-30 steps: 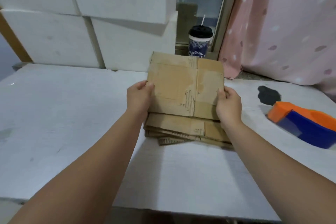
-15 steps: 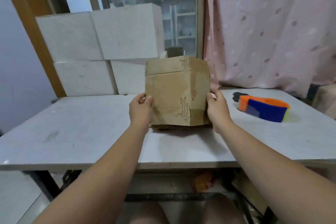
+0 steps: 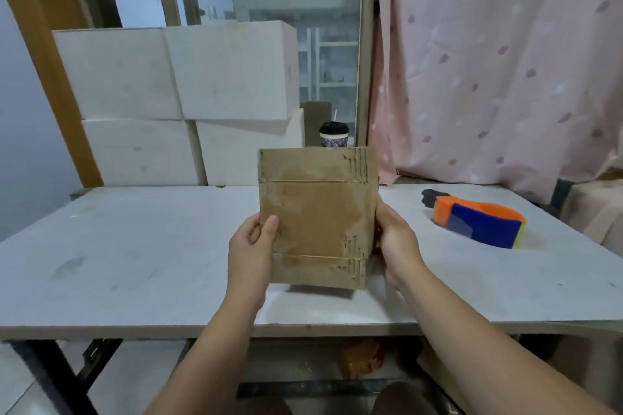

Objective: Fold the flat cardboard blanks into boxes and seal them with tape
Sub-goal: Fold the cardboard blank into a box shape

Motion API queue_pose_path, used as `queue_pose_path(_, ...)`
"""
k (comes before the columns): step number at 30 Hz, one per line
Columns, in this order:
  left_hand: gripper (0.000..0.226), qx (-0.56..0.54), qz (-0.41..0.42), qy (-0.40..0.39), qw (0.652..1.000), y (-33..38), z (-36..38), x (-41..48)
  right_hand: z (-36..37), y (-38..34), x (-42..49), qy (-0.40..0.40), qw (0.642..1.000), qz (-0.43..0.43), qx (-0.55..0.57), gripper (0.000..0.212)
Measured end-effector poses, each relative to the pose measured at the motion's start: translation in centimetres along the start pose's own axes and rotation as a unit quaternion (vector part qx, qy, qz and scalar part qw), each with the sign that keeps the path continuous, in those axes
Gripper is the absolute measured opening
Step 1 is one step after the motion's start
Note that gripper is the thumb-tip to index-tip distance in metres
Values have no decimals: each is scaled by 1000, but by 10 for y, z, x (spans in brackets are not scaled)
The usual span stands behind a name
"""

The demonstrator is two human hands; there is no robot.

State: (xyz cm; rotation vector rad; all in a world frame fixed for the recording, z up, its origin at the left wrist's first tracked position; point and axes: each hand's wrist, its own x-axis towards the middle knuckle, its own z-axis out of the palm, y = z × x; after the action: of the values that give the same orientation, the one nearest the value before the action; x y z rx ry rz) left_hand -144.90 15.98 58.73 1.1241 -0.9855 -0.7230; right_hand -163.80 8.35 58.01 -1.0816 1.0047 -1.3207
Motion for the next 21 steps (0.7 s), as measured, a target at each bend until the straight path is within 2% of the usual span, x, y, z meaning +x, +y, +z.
queue_pose_path(2,32,39,20,-4,999,-3,0,-2,-5,5,-2,-8,999,24,27,47)
queue_pose_path(4,46,122,51,-43,990,-8,8,-4,-14,10,-3,-22,996,45,69,57)
queue_pose_path(7,64,168,73,-78,980,-13,21,-6,-23,8,-2,-56,988,64,126,61)
queue_pose_path(9,70,124,48,-97,986,-16,25,-4,-25,6,1,-58,989,73,119,63)
queue_pose_path(12,99,24,-5,-148,989,-25,26,-2,-27,4,6,-50,993,93,60,66)
queue_pose_path(14,106,0,-32,-159,987,-29,28,1,-29,7,9,-46,992,100,57,66)
queue_pose_path(18,126,-39,-149,-192,969,-35,26,24,-27,10,19,-35,987,132,89,60)
queue_pose_path(21,132,-69,-185,-202,959,-38,23,46,-17,12,33,-54,984,136,96,55)
